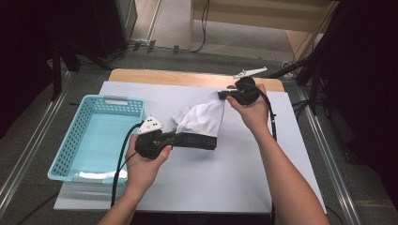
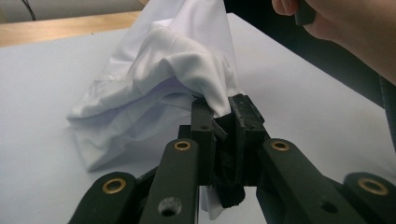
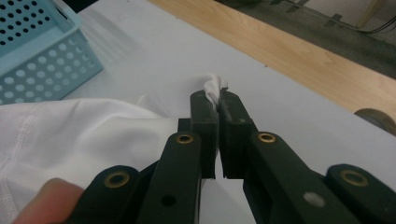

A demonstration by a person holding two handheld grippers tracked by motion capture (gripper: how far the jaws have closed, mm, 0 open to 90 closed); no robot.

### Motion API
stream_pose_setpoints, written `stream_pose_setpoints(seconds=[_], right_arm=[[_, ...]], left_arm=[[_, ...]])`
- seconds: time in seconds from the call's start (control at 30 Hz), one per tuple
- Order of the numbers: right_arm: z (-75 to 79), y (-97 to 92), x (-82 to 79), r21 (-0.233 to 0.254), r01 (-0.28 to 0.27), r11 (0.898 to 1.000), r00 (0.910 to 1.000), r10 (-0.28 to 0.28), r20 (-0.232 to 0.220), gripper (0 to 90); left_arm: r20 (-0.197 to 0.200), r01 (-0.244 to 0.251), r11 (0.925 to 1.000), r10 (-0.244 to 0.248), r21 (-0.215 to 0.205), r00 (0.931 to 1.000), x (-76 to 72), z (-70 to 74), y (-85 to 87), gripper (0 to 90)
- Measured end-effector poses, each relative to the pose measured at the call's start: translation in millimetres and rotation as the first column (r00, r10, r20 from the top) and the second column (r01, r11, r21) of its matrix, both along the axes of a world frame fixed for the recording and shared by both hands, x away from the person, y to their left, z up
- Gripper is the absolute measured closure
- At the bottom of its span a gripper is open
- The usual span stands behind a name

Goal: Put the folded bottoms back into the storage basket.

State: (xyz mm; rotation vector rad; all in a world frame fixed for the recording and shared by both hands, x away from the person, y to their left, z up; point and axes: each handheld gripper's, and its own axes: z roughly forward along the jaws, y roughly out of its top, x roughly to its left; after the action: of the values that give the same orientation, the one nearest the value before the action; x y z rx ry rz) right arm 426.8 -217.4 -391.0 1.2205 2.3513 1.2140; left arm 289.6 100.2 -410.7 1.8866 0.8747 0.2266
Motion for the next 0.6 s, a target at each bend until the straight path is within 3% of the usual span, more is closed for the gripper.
stream_pose_setpoints(seconds=[0.23,0.6], right_arm=[[24.0,5.0,-3.3,0.029,-0.005,1.000,0.9990,0.003,0.045,85.0],[60.2,26.1,-4.8,0.037,-0.033,0.999,0.9943,0.029,0.103,84.9]], left_arm=[[0.041,-0.005,1.0000,0.005,-0.003,0.9991,0.0,25.6,9.9,81.5],[0.068,-0.029,0.9990,0.031,-0.034,0.9972,6.3,52.4,34.7,81.5]])
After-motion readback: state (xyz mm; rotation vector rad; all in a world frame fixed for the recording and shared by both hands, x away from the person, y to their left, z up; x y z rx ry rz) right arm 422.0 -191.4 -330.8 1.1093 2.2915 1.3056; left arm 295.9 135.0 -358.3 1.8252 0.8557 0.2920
